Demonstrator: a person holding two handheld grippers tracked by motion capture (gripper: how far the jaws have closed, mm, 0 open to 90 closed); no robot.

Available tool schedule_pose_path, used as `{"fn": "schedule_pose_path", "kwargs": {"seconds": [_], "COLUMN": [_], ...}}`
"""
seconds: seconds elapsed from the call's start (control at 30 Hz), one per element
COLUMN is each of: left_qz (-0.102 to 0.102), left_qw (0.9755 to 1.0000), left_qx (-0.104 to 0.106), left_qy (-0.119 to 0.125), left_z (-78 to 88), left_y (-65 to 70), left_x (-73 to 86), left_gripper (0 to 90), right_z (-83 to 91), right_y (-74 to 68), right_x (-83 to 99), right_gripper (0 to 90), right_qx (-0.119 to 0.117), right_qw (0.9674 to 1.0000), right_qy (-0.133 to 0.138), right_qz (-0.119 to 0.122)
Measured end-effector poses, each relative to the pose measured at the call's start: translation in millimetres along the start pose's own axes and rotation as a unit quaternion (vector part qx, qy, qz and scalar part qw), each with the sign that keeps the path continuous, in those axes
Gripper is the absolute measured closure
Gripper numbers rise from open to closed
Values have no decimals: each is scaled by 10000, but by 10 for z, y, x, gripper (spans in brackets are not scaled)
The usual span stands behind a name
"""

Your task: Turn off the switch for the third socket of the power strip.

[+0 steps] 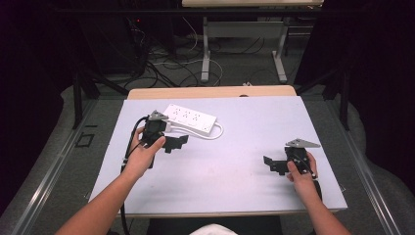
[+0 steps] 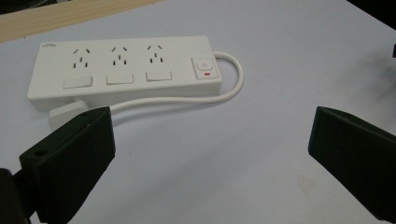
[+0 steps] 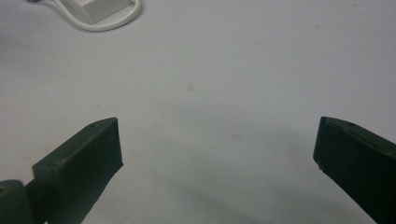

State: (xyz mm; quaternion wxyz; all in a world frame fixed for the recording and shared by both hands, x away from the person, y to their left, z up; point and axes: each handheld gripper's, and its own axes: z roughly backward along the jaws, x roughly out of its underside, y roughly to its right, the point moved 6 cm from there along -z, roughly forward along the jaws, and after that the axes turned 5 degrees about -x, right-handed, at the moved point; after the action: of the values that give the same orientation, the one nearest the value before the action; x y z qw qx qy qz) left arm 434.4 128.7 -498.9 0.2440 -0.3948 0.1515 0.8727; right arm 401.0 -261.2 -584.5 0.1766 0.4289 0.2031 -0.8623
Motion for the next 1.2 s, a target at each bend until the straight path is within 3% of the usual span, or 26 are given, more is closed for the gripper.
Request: {"fn": "schedule_pose_path", "kwargs": {"seconds": [0.07,0.17,0.37,0.47,0.8,1.03,1.17,1.2], "left_qz": [-14,164,558,621,1132,1264,1175,1062], "left_qw": [10000,9997,9981,9975,9925,9901,9902,9910], "left_qx": [-53,-141,-176,-238,-389,-556,-720,-807], "left_qy": [-20,139,211,240,233,244,222,151], "left_z": [36,77,144,172,182,177,145,142], "left_y": [-27,-77,-182,-239,-398,-502,-554,-579], "left_x": [46,139,347,437,786,923,973,996], "left_gripper": [10,14,19,21,26,31,31,31], "right_z": [-1,-2,-2,-3,-3,-6,-9,-9], "right_y": [2,-1,-6,-5,-5,-2,-5,-4], "right_x": [1,1,3,3,6,10,15,15], "right_gripper": [6,6,7,7,7,8,8,8], "right_qx": [4,3,2,4,18,21,20,20], "right_qw": [10000,10000,10000,10000,10000,10000,10000,10000], "right_qy": [0,0,-5,-9,-20,-30,-47,-47], "right_qz": [-1,-1,-29,-23,-42,-27,-39,-31]}}
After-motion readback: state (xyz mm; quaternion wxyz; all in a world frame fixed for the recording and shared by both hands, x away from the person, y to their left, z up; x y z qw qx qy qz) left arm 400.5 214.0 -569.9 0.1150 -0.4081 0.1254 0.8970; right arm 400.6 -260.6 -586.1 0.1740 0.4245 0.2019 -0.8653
